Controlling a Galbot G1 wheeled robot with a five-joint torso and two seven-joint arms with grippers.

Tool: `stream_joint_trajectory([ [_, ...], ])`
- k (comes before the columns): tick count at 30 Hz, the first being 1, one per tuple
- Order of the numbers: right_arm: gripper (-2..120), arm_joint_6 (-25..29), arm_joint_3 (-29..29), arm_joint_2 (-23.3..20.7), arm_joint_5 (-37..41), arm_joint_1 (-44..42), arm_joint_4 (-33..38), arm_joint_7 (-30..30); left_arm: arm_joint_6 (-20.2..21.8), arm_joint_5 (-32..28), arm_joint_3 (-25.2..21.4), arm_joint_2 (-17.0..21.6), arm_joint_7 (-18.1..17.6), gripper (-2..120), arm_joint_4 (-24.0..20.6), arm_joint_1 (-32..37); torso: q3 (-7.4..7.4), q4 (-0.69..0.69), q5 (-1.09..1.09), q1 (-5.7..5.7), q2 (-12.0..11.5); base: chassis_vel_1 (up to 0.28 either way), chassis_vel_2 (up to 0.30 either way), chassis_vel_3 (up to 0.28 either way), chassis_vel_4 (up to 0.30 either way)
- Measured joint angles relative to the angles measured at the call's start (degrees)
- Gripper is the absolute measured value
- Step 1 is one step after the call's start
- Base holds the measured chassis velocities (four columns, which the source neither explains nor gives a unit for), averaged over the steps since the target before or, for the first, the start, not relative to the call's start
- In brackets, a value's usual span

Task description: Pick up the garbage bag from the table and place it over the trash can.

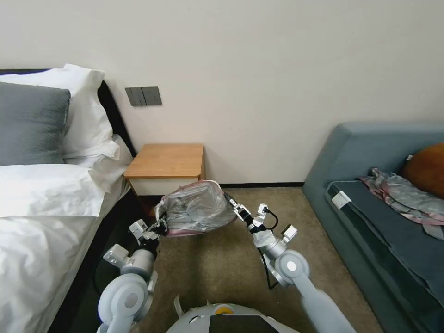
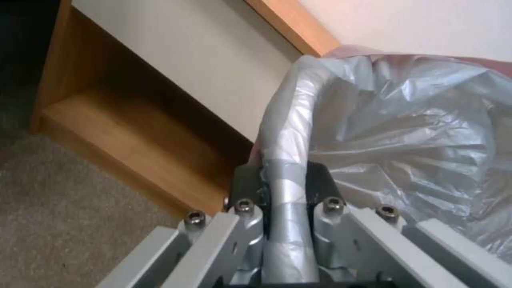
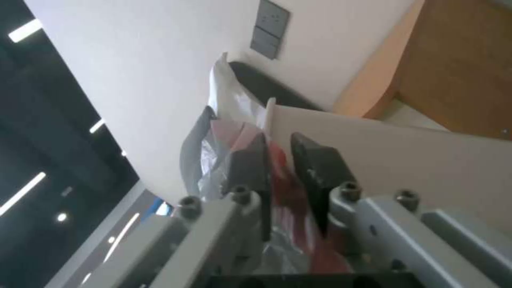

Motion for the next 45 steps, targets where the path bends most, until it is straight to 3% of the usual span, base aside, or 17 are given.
stream_joint_trajectory([
  [3,0,0.3,-0.3,0.3,-0.4,0.0,0.2,0.6,0.0,-0.2,0.0,0.0,-0.1,5,0.2,-0.2,0.00,0.00,0.00,0.00,0.0,0.000,0.000,0.000,0.000],
  [20,0,2.4,-1.4,1.1,1.3,2.5,3.2,7.1,-0.3,3.0,0.7,-0.3,0.9,5,1.0,0.9,0.00,0.00,0.00,0.00,0.0,0.000,0.000,0.000,0.000],
  [31,0,3.9,-2.2,0.7,-2.2,6.4,-1.3,14.8,-0.5,3.1,1.1,-0.9,1.9,5,-0.8,2.2,0.00,0.00,0.01,0.00,0.0,0.000,0.000,0.000,0.000],
  [45,0,4.2,-2.2,0.0,-6.7,2.5,0.3,15.6,-1.1,0.9,0.7,-1.1,1.5,5,-1.3,1.8,0.00,0.00,0.00,0.00,0.0,0.000,0.000,0.000,0.000],
])
